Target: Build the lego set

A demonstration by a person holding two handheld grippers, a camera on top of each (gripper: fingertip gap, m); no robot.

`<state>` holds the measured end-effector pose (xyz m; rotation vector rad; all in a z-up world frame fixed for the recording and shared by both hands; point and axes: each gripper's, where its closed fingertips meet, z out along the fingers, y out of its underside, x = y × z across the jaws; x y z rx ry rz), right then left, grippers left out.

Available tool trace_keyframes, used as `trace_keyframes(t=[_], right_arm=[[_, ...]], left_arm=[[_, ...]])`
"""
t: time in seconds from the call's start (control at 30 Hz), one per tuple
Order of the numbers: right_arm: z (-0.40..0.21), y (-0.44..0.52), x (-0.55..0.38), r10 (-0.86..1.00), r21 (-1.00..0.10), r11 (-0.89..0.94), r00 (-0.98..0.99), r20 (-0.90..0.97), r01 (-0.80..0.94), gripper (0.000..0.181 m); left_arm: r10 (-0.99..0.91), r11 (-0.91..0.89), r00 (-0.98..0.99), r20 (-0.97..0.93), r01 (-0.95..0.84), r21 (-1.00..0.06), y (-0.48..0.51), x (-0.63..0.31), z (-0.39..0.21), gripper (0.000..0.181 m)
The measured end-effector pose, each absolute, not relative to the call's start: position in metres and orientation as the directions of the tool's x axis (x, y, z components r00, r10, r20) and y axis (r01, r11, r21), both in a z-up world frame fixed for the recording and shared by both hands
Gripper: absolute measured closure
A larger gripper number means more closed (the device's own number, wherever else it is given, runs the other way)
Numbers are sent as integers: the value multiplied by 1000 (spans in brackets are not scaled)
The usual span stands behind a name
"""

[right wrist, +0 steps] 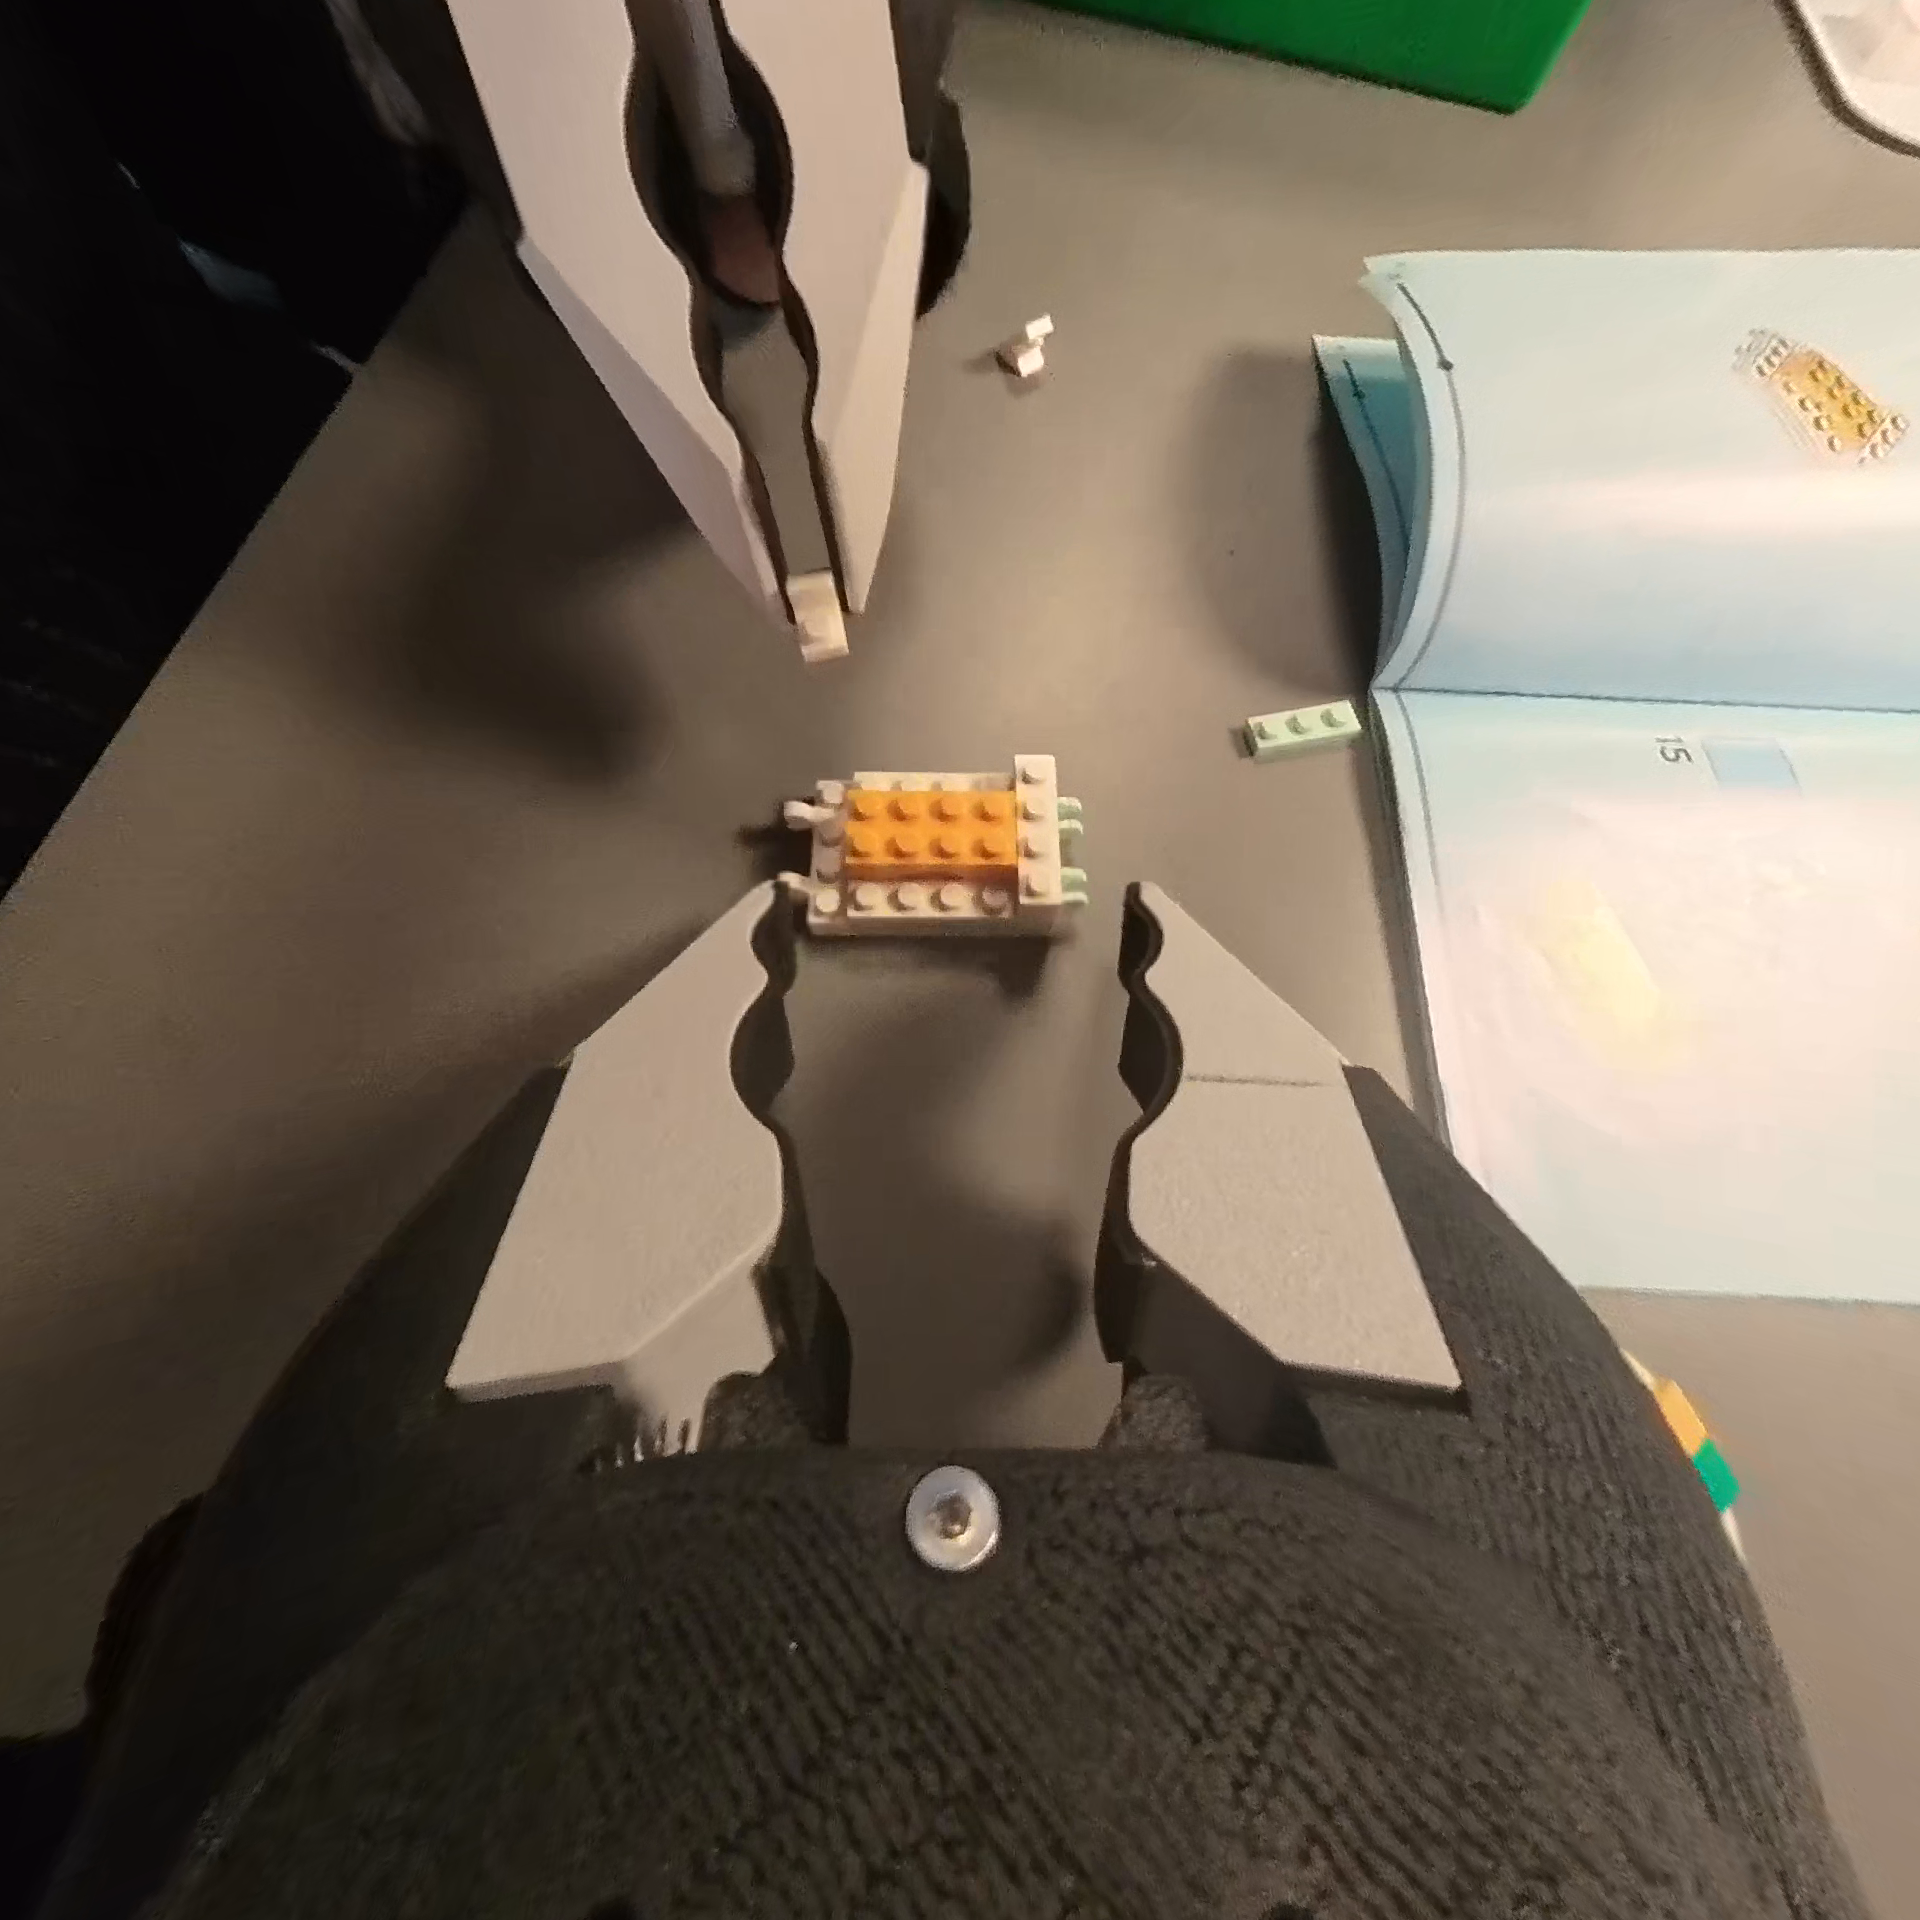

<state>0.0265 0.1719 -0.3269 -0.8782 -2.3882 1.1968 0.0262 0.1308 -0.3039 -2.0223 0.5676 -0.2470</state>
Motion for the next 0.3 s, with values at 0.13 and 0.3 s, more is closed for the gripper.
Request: trace_keyframes(t=[0.13,0.3], right_arm=[[-326,172,28,628,-810,451,-778,-9,374,127],[-330,171,29,614,-790,496,-789,26,361,128]], left_arm=[[-489,-410,870,-62,-292,-864,130,26,-304,174],[-490,-410,870,-65,-296,-863,129,26,-304,174]])
